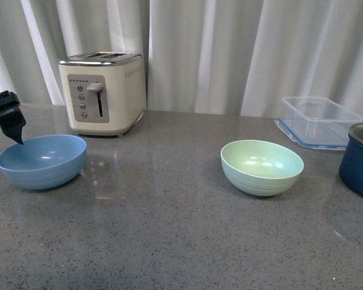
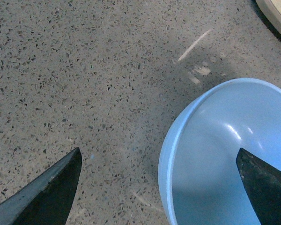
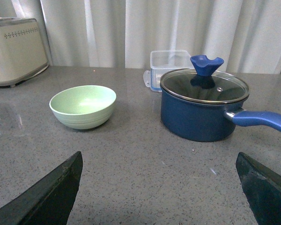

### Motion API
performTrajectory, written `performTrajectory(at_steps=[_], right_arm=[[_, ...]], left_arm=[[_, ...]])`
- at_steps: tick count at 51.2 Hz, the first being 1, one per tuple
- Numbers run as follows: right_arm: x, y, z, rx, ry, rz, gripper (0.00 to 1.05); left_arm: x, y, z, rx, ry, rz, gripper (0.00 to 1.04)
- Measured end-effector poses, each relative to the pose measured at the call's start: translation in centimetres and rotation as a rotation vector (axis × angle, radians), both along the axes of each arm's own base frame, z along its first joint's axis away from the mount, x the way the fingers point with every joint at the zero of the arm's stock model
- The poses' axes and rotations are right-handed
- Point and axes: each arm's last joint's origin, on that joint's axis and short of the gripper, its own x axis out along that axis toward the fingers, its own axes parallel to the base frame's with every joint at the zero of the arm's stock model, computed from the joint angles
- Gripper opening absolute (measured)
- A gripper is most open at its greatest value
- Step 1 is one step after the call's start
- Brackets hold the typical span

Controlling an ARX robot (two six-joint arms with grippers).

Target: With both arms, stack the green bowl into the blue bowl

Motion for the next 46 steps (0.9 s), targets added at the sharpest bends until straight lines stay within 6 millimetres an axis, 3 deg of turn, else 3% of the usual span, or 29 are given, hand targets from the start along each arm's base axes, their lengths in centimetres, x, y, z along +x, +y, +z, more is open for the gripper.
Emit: performTrajectory(at_steps=[15, 30, 35, 43, 46], right_arm=[[0.0, 0.0, 0.0, 0.000, 0.000, 0.000, 0.95], [0.0, 0.0, 0.0, 0.000, 0.000, 0.000, 0.95], [0.0, 0.0, 0.0, 0.000, 0.000, 0.000, 0.95], [0.0, 0.0, 0.0, 0.000, 0.000, 0.000, 0.95], [0.0, 0.0, 0.0, 0.000, 0.000, 0.000, 0.95]], left_arm=[[1.7, -1.2, -1.4, 0.018, 0.060, -0.012, 0.96], [2.7, -1.6, -1.9, 0.024, 0.082, -0.020, 0.45], [2.7, -1.6, -1.8, 0.023, 0.079, -0.021, 0.23], [2.5, -2.0, -1.0, 0.021, 0.059, -0.032, 0.03], [2.3, -2.3, -0.4, 0.021, 0.045, -0.042, 0.04]])
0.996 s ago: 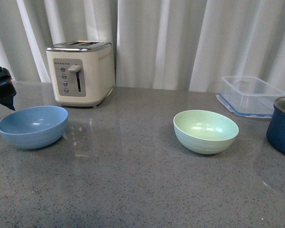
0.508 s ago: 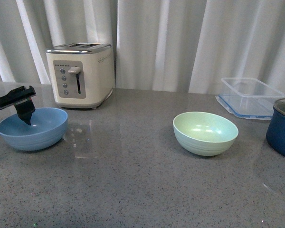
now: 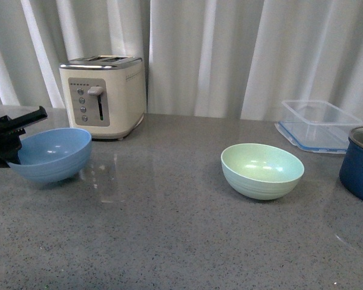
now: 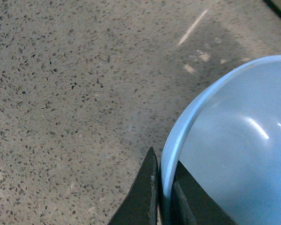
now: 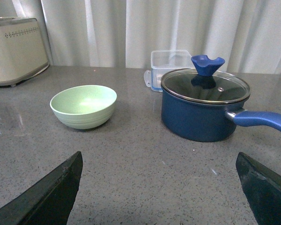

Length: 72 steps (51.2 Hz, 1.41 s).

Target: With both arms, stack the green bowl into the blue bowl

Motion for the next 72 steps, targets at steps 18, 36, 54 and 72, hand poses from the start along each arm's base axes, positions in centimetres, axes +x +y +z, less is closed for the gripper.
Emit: performTrajectory(at_steps=[18, 36, 54, 72], right_arm=[[0.0, 0.0, 0.0, 0.000, 0.000, 0.000, 0.95], [0.0, 0.0, 0.0, 0.000, 0.000, 0.000, 0.95], [0.0, 0.0, 0.0, 0.000, 0.000, 0.000, 0.95], [0.0, 0.0, 0.0, 0.000, 0.000, 0.000, 0.95]], left_arm=[[-1.2, -5.3, 5.8, -0.009, -0.152, -0.147, 0.04], [-0.1, -15.3, 4.3, 0.038, -0.115, -0.342, 0.04], [1.4, -16.6, -0.4, 0.076, -0.007, -0.335, 0.04], [2.0, -16.8, -1.2, 0.059, 0.001, -0.342, 0.20]])
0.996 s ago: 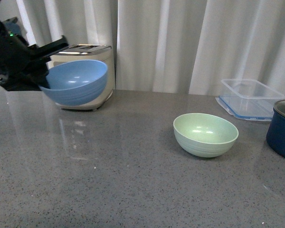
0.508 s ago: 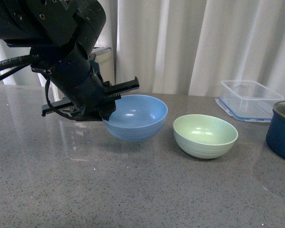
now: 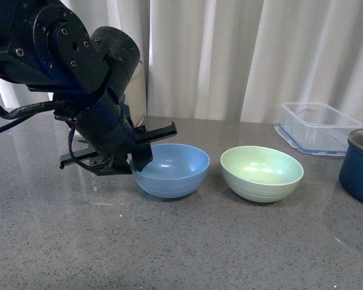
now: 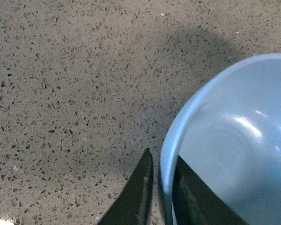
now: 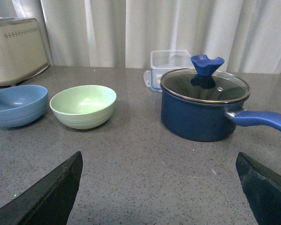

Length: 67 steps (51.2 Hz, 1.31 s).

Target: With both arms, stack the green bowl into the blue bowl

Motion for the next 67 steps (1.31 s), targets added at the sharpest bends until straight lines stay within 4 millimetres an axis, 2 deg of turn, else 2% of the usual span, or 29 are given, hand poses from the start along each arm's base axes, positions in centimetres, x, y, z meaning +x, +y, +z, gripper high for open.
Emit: performTrajectory(at_steps=[5, 9, 12, 16, 20, 22, 25, 28, 37, 46, 49, 67], right_arm=[[0.0, 0.0, 0.0, 0.000, 0.000, 0.000, 0.95], [0.0, 0.0, 0.0, 0.000, 0.000, 0.000, 0.95], [0.0, 0.0, 0.0, 0.000, 0.000, 0.000, 0.95], [0.0, 0.0, 0.0, 0.000, 0.000, 0.000, 0.95], [0.0, 0.0, 0.0, 0.000, 0.000, 0.000, 0.95], [0.0, 0.0, 0.0, 0.000, 0.000, 0.000, 0.95], [0.0, 0.0, 0.0, 0.000, 0.000, 0.000, 0.95], [0.0, 0.0, 0.0, 0.000, 0.000, 0.000, 0.95], [0.0, 0.0, 0.0, 0.000, 0.000, 0.000, 0.95], [0.0, 0.0, 0.0, 0.000, 0.000, 0.000, 0.95], [0.0, 0.0, 0.0, 0.000, 0.000, 0.000, 0.95], [0.0, 0.0, 0.0, 0.000, 0.000, 0.000, 0.95]], left_arm=[[-0.1, 0.0, 1.1, -0.022, -0.046, -0.020, 0.40], [-0.9, 0.3, 3.2, -0.037, -0.130, -0.034, 0.56], [-1.4, 0.6, 4.4, -0.037, -0.185, -0.039, 0.63], [-2.9, 1.3, 6.8, -0.038, -0.320, -0.060, 0.76], [-6.0, 2.5, 10.2, -0.022, -0.562, -0.056, 0.93], [-7.9, 3.5, 11.4, 0.084, -0.717, 0.012, 0.84], [-10.2, 4.9, 11.2, 0.160, -0.814, 0.032, 0.71], [-12.1, 6.1, 9.4, 0.206, -0.826, 0.024, 0.59], [-15.2, 8.3, 3.5, 0.262, -0.737, -0.001, 0.30], [-18.5, 9.7, 1.4, 0.266, -0.751, -0.002, 0.04], [-19.8, 10.2, 0.8, 0.269, -0.762, -0.005, 0.04], [-24.3, 11.7, -2.6, 0.274, -0.743, -0.004, 0.04]])
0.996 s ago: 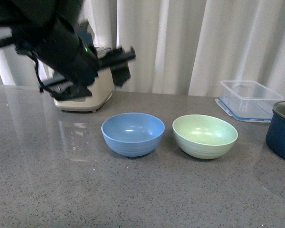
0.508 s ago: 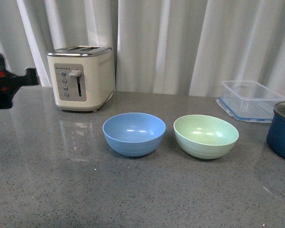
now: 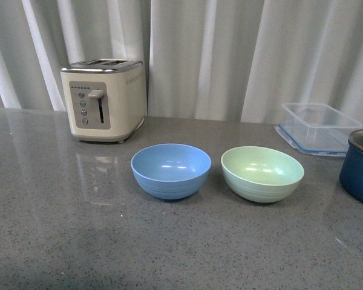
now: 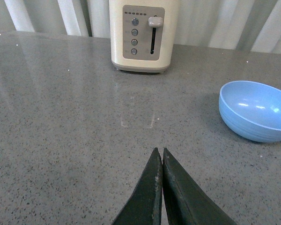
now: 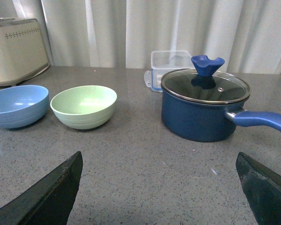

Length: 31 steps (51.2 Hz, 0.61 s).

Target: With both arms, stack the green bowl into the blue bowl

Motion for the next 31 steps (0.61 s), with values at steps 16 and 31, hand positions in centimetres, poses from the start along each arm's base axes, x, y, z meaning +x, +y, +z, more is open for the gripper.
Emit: performTrajectory(at_steps=[16, 31], right_arm=[[0.0, 0.0, 0.0, 0.000, 0.000, 0.000, 0.95], [0.0, 0.0, 0.0, 0.000, 0.000, 0.000, 0.95]], left_arm=[[-3.3, 1.2, -1.7, 0.000, -0.002, 0.002, 0.04], [-5.0, 1.2, -2.4, 0.000, -0.002, 0.002, 0.04]])
